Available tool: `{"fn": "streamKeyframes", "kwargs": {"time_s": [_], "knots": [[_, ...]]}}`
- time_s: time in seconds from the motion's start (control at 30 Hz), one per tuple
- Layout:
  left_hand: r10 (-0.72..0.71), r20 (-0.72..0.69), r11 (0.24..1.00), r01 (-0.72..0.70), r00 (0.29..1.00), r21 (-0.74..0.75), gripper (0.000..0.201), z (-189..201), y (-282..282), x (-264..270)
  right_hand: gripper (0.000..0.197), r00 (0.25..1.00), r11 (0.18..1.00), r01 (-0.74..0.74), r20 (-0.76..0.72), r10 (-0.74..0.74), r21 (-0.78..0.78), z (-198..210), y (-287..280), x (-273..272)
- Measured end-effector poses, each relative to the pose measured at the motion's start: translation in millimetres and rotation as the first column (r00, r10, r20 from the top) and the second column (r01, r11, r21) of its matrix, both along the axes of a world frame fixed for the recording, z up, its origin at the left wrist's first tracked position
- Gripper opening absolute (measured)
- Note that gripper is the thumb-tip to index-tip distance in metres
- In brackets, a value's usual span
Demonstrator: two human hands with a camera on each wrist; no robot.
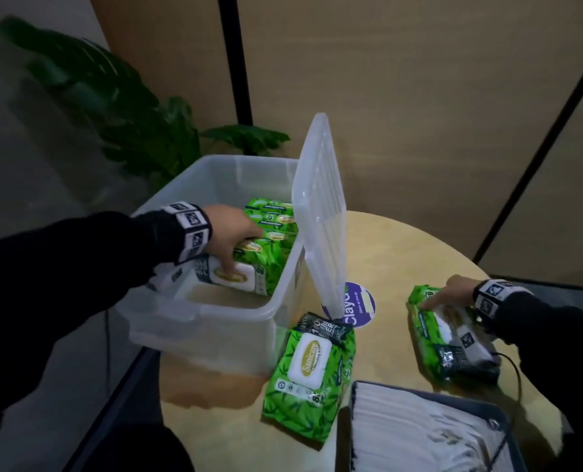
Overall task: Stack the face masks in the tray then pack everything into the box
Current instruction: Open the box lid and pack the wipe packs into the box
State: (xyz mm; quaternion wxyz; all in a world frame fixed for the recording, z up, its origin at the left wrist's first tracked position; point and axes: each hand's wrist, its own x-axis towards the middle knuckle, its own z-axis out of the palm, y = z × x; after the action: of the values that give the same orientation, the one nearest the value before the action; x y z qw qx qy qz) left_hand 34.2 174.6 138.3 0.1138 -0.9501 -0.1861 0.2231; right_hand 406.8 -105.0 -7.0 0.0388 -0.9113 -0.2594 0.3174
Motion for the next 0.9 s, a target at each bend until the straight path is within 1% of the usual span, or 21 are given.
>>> {"fn": "streamKeyframes", "kwargs": {"time_s": [0.07,0.13,0.23,0.33,0.37,0.43,0.5,0.53,0.57,0.6,0.63,0.67,0.7,0.73,0.77,0.8,0.83,0.87,0.9], "knots": [[-0.012,-0.053,1.0,0.013,0.999,0.013,0.084,-18,-5,11,0.059,0.999,0.999,-0.004,-0.054,0.002,-0.041,-8,-1,6],[-0.071,-0.091,0.997,0.074,0.993,0.034,0.089,-37,-10,16,0.052,0.994,0.999,0.012,-0.111,-0.016,-0.04,-9,-3,6],[-0.151,-0.133,0.981,0.165,0.979,0.098,0.09,-56,-11,14,0.051,0.988,1.0,0.007,-0.155,-0.01,-0.021,-12,-4,7],[-0.149,-0.144,0.979,0.167,0.978,0.12,0.083,-56,-10,12,0.046,0.983,0.999,0.004,-0.181,0.004,0.043,-15,-6,8],[-0.141,-0.149,0.98,0.159,0.979,0.12,0.08,-55,-11,11,0.044,0.982,0.997,0.021,-0.189,-0.005,0.08,-14,-7,7],[-0.094,-0.157,0.987,0.113,0.983,0.115,0.074,-50,-14,11,0.047,0.984,0.979,0.079,-0.172,-0.046,0.187,-8,-10,4],[0.02,-0.141,0.998,-0.013,0.99,0.055,0.065,-37,-14,13,0.053,0.994,0.943,0.102,-0.061,-0.087,0.317,11,-12,0],[0.09,-0.118,0.996,-0.09,0.989,0.007,0.06,-25,-12,13,0.054,0.995,0.913,0.087,0.008,-0.099,0.4,28,-13,-5],[0.157,-0.073,0.986,-0.161,0.985,-0.046,0.053,-7,-12,12,0.053,0.993,0.87,0.061,0.062,-0.104,0.489,49,-13,-12],[0.22,-0.006,0.971,-0.219,0.976,-0.093,0.045,14,-10,11,0.051,0.99,0.81,0.026,0.095,-0.1,0.586,74,-14,-21],[0.278,0.081,0.954,-0.265,0.957,-0.14,0.038,39,-10,7,0.048,0.991,0.732,-0.006,0.102,-0.087,0.682,99,-15,-29],[0.314,0.187,0.942,-0.28,0.931,-0.187,0.034,65,-12,2,0.046,0.995,0.638,-0.025,0.079,-0.057,0.77,127,-14,-40],[0.342,0.301,0.927,-0.268,0.89,-0.262,0.033,92,-22,-5,0.048,0.999,0.533,-0.026,0.041,-0.015,0.846,156,-15,-54],[0.373,0.415,0.897,-0.209,0.83,-0.389,0.035,116,-35,-12,0.054,0.999,0.419,-0.018,0.0,0.042,0.908,183,-14,-71],[0.407,0.507,0.837,-0.088,0.76,-0.541,0.044,137,-53,-19,0.062,0.994,0.298,-0.011,-0.023,0.109,0.954,211,-15,-94],[0.424,0.572,0.751,0.08,0.702,-0.656,0.062,153,-76,-23,0.069,0.985,0.189,-0.003,-0.03,0.17,0.982,235,-14,-116],[0.435,0.619,0.665,0.23,0.654,-0.71,0.083,165,-100,-26,0.071,0.974,0.095,-0.003,-0.018,0.226,0.995,254,-12,-139],[0.418,0.662,0.632,0.324,0.622,-0.703,0.099,172,-123,-26,0.07,0.96,0.006,-0.001,-0.001,0.28,1.0,271,-10,-162],[0.374,0.705,0.645,0.378,0.602,-0.664,0.106,176,-143,-25,0.066,0.942,-0.084,0.03,0.0,0.335,0.996,284,-6,-183]]}}
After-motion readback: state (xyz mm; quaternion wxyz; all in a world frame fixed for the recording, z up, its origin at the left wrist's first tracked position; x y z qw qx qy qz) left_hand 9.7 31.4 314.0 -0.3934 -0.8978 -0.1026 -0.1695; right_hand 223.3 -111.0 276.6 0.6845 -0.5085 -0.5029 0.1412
